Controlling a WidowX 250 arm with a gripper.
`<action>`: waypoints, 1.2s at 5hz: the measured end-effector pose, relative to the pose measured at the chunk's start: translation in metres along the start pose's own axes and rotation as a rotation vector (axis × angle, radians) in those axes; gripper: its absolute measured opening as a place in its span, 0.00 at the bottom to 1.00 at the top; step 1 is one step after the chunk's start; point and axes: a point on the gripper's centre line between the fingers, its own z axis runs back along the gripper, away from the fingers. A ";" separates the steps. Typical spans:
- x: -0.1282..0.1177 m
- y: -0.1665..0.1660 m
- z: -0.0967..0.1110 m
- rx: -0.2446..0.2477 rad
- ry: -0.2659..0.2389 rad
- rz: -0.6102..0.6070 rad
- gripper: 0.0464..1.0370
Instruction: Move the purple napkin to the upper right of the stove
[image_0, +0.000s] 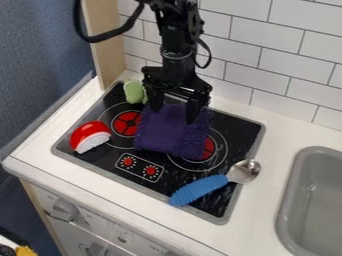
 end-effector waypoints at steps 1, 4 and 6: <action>0.006 -0.009 -0.014 0.020 0.029 -0.028 0.96; 0.007 -0.014 -0.031 -0.028 0.115 -0.041 0.96; 0.011 -0.040 -0.028 -0.068 0.114 -0.110 0.96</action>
